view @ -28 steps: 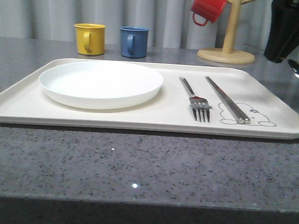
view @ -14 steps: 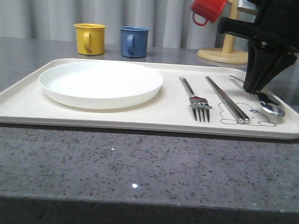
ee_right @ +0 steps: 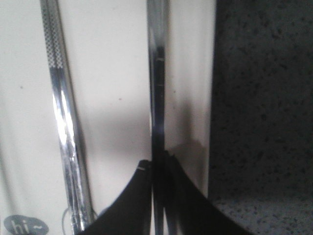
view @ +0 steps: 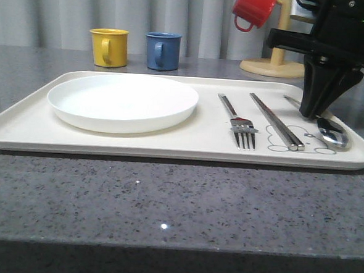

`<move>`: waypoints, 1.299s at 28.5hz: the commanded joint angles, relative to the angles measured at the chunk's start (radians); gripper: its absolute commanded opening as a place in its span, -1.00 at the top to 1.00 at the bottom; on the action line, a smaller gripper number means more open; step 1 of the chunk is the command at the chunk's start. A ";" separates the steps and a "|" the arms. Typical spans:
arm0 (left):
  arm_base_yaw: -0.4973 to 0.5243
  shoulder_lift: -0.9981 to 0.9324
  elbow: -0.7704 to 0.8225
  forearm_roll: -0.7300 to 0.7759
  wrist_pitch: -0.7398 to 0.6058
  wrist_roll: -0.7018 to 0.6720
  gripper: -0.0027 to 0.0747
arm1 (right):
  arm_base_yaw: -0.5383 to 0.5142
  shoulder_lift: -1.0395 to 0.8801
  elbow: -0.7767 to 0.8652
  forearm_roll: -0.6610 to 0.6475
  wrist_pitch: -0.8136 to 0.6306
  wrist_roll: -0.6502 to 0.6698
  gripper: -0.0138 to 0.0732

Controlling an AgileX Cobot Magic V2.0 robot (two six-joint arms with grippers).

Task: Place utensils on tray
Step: 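Grasp the silver spoon and place it on the tray beside the chopsticks, then open the right gripper and lift it away from the tray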

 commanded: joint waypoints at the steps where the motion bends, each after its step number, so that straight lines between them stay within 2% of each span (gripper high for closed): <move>1: 0.000 0.009 -0.026 -0.009 -0.083 -0.010 0.98 | -0.002 -0.042 -0.028 -0.005 -0.019 0.002 0.37; 9: 0.000 0.009 -0.026 -0.009 -0.083 -0.010 0.98 | -0.002 -0.049 -0.028 0.018 -0.028 0.002 0.09; 17: 0.000 0.009 -0.026 -0.009 -0.083 -0.010 0.98 | -0.002 -0.172 -0.073 0.009 -0.032 -0.026 0.11; 26: 0.000 0.009 -0.026 -0.009 -0.083 -0.010 0.98 | -0.002 -0.407 -0.097 -0.146 -0.019 -0.115 0.69; 32: 0.000 0.009 -0.026 -0.009 -0.083 -0.010 0.98 | -0.002 -0.565 -0.022 -0.182 -0.031 -0.135 0.75; 37: 0.000 0.009 -0.026 -0.009 -0.083 -0.010 0.98 | -0.002 -0.719 0.155 -0.180 -0.121 -0.145 0.75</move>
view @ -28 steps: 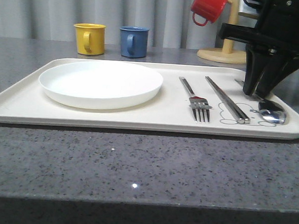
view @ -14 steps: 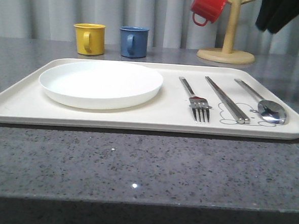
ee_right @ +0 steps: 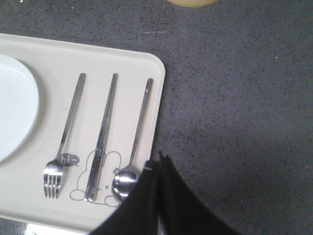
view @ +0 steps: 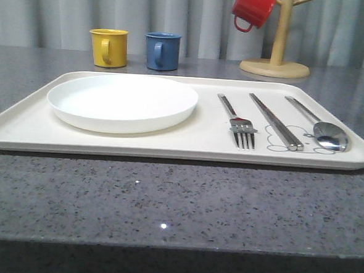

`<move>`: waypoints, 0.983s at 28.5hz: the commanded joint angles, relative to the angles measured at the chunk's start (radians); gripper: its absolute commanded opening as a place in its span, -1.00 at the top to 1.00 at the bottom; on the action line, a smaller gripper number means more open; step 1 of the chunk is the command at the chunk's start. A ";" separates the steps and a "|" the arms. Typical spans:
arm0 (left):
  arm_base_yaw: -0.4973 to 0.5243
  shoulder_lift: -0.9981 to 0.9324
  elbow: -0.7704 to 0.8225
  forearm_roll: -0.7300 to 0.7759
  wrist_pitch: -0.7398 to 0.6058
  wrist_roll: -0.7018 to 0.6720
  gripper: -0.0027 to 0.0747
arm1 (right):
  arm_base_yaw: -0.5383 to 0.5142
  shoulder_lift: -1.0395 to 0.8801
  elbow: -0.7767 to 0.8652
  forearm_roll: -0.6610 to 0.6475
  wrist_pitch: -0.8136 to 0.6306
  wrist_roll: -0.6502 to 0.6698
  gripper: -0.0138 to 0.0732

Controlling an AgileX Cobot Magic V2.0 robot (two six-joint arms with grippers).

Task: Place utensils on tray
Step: 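Open the right gripper and lift it away from the tray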

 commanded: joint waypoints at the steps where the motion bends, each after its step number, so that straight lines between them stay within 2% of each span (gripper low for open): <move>1: 0.000 0.009 -0.026 -0.009 -0.083 -0.010 0.98 | -0.002 -0.120 0.086 -0.015 -0.114 -0.025 0.75; 4: 0.000 0.009 -0.026 -0.009 -0.083 -0.010 0.98 | -0.002 -0.223 0.210 -0.013 -0.162 -0.027 0.84; 13: 0.000 0.009 -0.026 -0.009 -0.083 -0.010 0.98 | -0.002 -0.580 0.570 -0.013 -0.327 -0.027 0.83; 20: 0.000 0.009 -0.026 -0.009 -0.083 -0.010 0.98 | -0.002 -0.911 0.840 -0.052 -0.546 -0.037 0.84; 25: 0.000 0.009 -0.026 -0.009 -0.083 -0.010 0.98 | -0.002 -1.048 0.936 -0.053 -0.605 -0.037 0.84; 28: 0.000 0.009 -0.026 -0.009 -0.083 -0.010 0.98 | -0.002 -1.056 0.941 -0.053 -0.606 -0.037 0.84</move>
